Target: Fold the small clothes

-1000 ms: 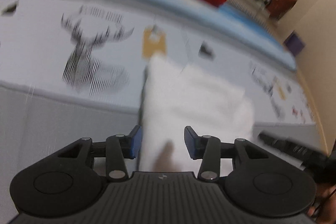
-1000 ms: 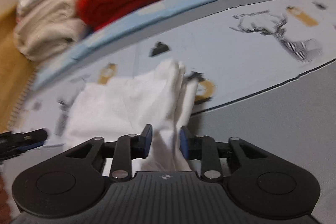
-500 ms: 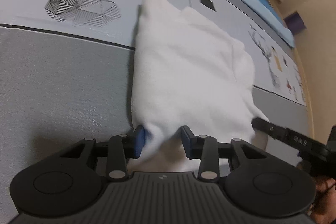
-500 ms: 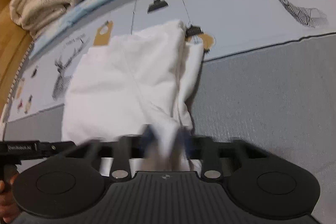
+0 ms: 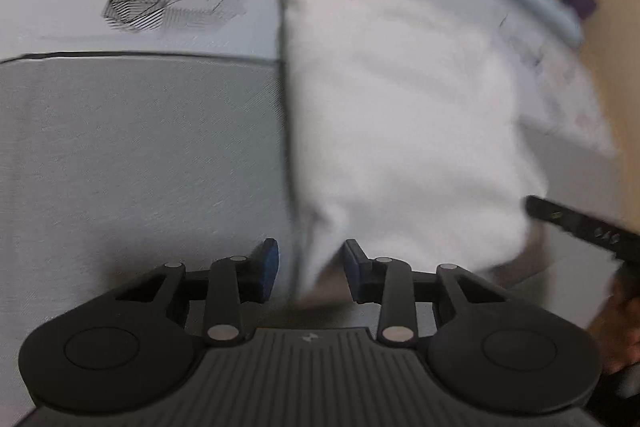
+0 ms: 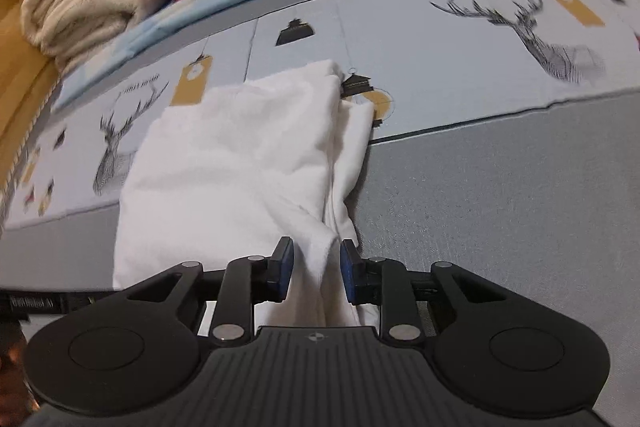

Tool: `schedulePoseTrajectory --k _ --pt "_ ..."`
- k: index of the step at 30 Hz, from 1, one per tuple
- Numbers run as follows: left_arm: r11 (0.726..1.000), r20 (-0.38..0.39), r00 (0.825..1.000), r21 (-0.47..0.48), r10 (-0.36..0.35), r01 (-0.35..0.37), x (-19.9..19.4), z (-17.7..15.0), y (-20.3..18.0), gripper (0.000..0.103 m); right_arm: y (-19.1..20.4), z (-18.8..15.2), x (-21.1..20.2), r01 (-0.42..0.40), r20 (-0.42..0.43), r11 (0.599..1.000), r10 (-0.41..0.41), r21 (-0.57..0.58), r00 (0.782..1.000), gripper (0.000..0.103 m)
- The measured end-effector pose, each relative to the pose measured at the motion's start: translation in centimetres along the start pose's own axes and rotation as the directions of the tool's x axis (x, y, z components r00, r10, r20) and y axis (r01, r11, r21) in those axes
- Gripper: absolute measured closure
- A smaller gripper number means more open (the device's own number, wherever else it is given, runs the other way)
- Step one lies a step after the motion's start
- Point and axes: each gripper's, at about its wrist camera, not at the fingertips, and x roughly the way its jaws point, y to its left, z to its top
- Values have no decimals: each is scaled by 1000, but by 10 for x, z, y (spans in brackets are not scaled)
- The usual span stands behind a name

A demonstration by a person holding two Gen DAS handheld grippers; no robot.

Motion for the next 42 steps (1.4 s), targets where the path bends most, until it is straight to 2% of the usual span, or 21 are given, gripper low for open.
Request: schedulePoseTrajectory --k 2,3,4,5,6,8,9,11,14,16,18,20,22,25,28,29,31,32,36,39,42 --pt "998 24 999 47 38 -40 -5 -4 -7 60 -1 -7 12 78 -88 996 -81 -40 993 74" --pt "996 66 997 77 46 -51 -13 -5 -13 58 -3 -9 14 100 -111 994 -104 -40 988 69" --pt "991 125 991 116 53 -68 -24 -7 -20 56 -5 -9 11 101 -104 995 -104 -26 989 68" --pt "985 183 981 146 65 -92 -35 -10 -25 44 -6 -8 4 107 -81 994 -108 -22 991 68" --pt "978 246 965 166 86 -129 -46 -14 -30 26 -5 -7 -4 129 -44 991 -130 -36 991 68" --pt "961 359 924 181 132 -208 -71 -24 -38 14 -1 -9 -24 185 47 979 -181 -84 982 67" --pt "952 412 898 185 152 -246 -85 -30 -42 14 0 -11 -35 211 95 973 -202 -99 975 64" --pt "941 470 863 171 182 -292 -106 -38 -55 9 -1 -15 -57 244 177 965 -224 -100 958 56" --pt "942 555 811 135 186 -309 -143 -59 -70 2 -4 -21 -97 239 320 969 -206 -66 925 52" --pt "950 609 774 105 173 -295 -167 -82 -83 0 -3 -32 -128 214 418 976 -177 -42 891 43" --pt "961 632 760 84 153 -264 -185 -104 -95 0 0 -49 -154 205 495 978 -161 -35 854 37" --pt "967 636 759 72 144 -244 -195 -127 -104 0 2 -71 -178 210 553 977 -162 -25 817 33" --pt "970 633 763 77 133 -232 -200 -154 -114 0 3 -90 -194 201 571 979 -154 -20 807 32" --pt "965 626 770 103 125 -241 -198 -194 -124 0 7 -118 -210 176 567 984 -122 -40 814 31" --pt "963 625 768 91 142 -252 -182 -228 -125 0 18 -151 -215 186 564 978 -103 -93 819 29" --pt "967 608 780 72 151 -243 -176 -233 -124 0 21 -160 -214 192 561 976 -101 -106 822 29" --pt "977 558 815 40 154 -211 -164 -234 -120 0 30 -173 -213 179 539 977 -89 -117 838 29" --pt "979 550 822 36 150 -203 -161 -231 -121 0 35 -177 -213 176 532 978 -88 -116 842 29" --pt "969 589 791 53 165 -242 -156 -223 -126 0 46 -180 -205 196 510 969 -95 -148 855 29" --pt "972 583 797 51 156 -228 -153 -221 -125 0 46 -177 -198 195 483 971 -106 -139 869 29" --pt "976 571 807 47 150 -214 -149 -218 -125 0 48 -178 -196 197 478 972 -112 -132 871 29"
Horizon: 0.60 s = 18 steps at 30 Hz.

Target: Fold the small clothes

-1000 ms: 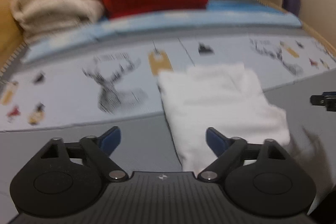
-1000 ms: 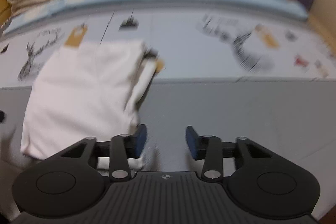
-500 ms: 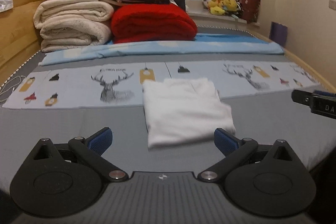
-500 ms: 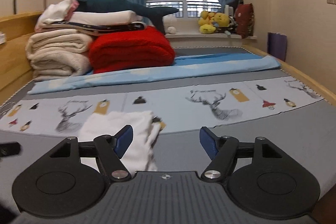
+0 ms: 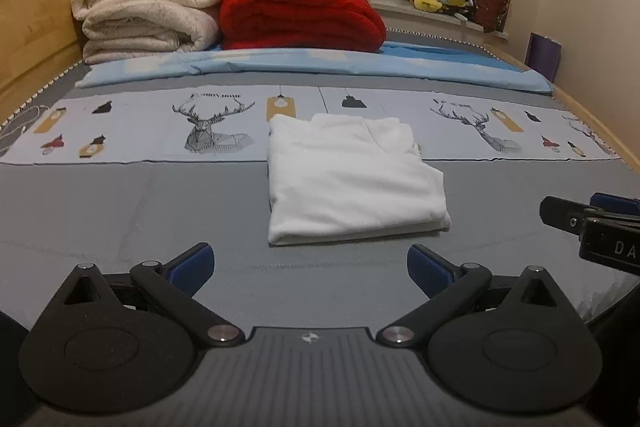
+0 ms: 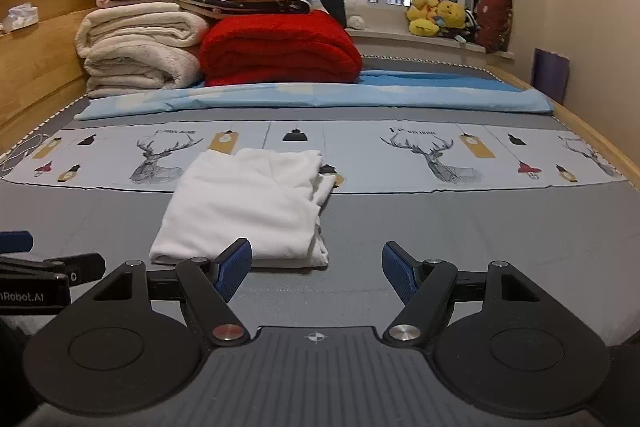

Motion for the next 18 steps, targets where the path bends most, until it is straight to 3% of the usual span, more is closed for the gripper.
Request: schedulePoseTrajectory --k 18 --pt "1000 -15 1000 -24 -12 12 5 1 7 0 8 -2 12 -22 -38 999 21 -40 999 29"
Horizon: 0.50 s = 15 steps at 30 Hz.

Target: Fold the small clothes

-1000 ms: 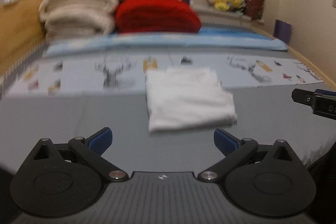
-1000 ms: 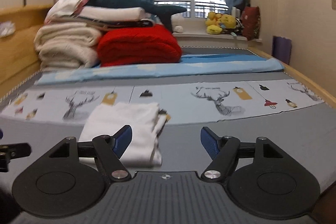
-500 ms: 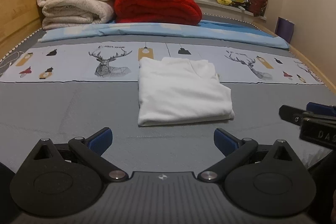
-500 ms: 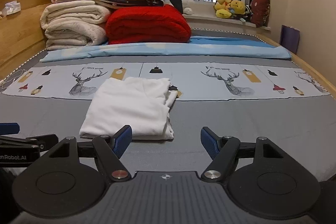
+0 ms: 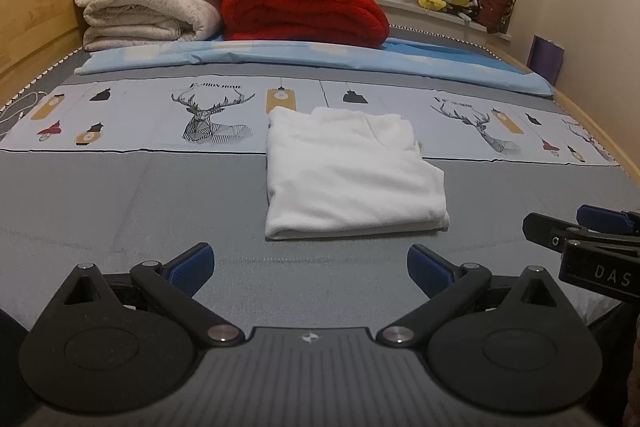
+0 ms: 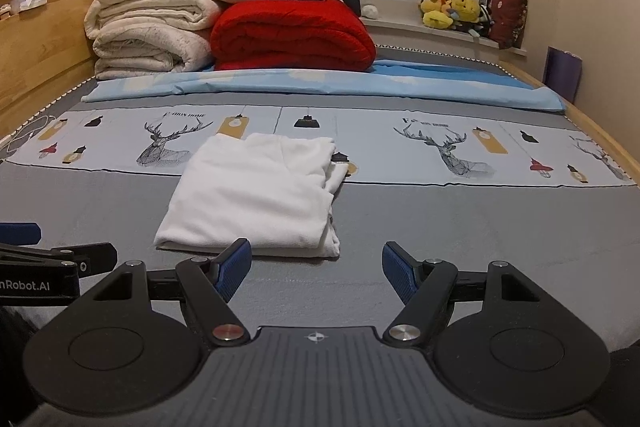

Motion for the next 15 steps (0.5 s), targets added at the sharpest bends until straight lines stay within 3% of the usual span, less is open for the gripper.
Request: schedulePoseTrajectory --k 15 --pt "1000 -12 1000 -2 -14 14 5 1 0 0 2 2 4 -6 -8 1000 6 -5 1000 29"
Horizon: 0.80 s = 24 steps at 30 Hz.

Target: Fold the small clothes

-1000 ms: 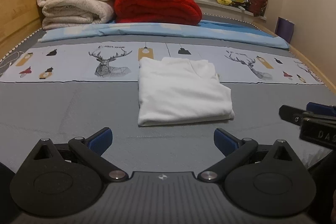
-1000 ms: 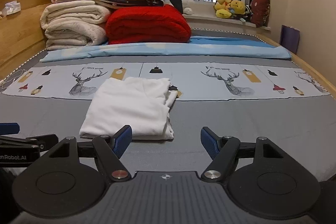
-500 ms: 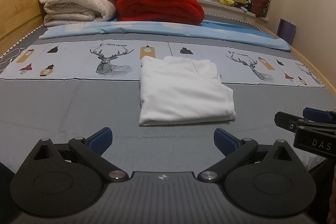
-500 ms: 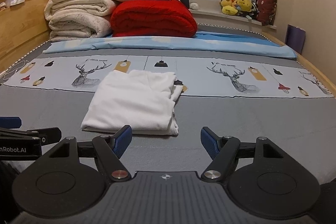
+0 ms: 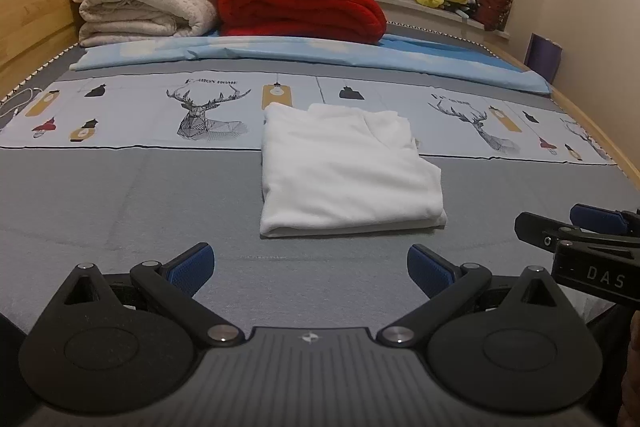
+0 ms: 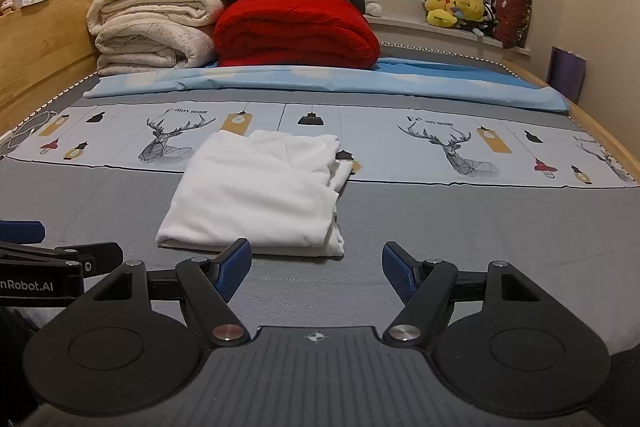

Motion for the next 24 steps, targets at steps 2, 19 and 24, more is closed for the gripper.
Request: schedulePoseTrajectory --k 2,19,24 --pt "1000 0 1000 1 -1 1 0 0 0 0 0 0 0 0 0 1000 0 0 1000 29" --pt "1000 -2 1000 8 -10 10 2 -1 -1 0 1 0 1 1 0 1000 -1 0 1000 29" --pt "1000 -2 1000 14 -16 16 2 -1 0 0 1 0 1 0 0 1000 0 0 1000 29"
